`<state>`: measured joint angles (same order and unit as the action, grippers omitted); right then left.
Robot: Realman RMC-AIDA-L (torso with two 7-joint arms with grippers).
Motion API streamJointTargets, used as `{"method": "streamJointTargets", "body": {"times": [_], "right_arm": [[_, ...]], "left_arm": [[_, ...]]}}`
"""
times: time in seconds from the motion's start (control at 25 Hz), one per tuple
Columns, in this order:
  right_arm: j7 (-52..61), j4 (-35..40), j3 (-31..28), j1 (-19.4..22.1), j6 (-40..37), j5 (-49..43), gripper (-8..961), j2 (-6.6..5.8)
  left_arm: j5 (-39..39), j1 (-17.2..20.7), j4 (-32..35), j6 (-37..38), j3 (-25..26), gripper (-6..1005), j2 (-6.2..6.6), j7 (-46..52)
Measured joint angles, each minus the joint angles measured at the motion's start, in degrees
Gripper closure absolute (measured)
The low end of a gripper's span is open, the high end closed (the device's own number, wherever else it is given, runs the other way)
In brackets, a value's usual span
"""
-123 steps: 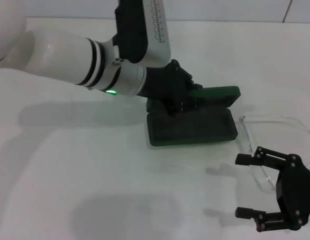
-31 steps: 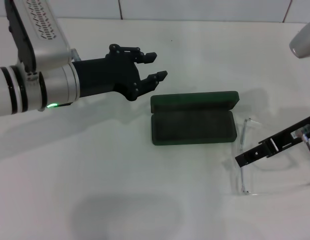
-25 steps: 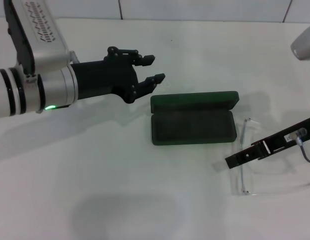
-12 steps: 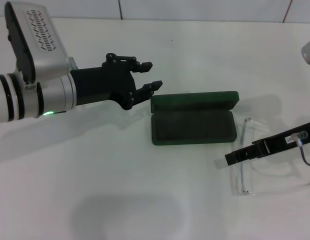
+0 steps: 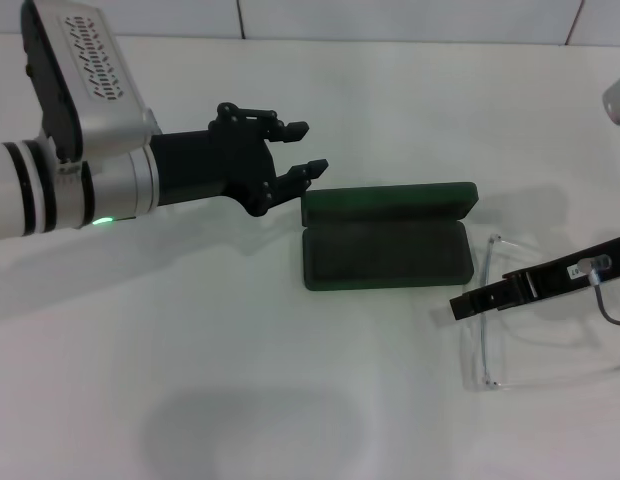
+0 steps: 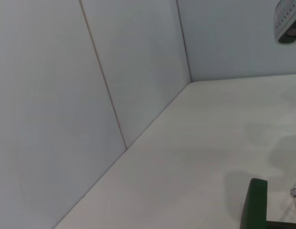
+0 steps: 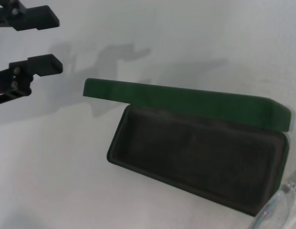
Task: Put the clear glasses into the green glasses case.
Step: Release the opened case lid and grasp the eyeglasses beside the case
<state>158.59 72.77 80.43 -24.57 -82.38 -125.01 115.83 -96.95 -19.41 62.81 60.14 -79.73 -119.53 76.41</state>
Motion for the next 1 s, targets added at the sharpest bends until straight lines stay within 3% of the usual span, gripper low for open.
{"method": "streamJointTargets", "body": {"times": [0.64, 1.0], "right_arm": [[-0.3, -3.6, 0.5, -1.9, 0.1, 0.1, 271, -0.02], [-1.5, -4.3, 0.4, -2.2, 0.4, 0.4, 460, -0.03]], "left_arm": [[0.0, -2.4, -2.2, -0.3, 0.1, 575, -0.02, -1.1], [0.0, -2.6, -2.2, -1.6, -0.1, 575, -0.07, -1.1]]}}
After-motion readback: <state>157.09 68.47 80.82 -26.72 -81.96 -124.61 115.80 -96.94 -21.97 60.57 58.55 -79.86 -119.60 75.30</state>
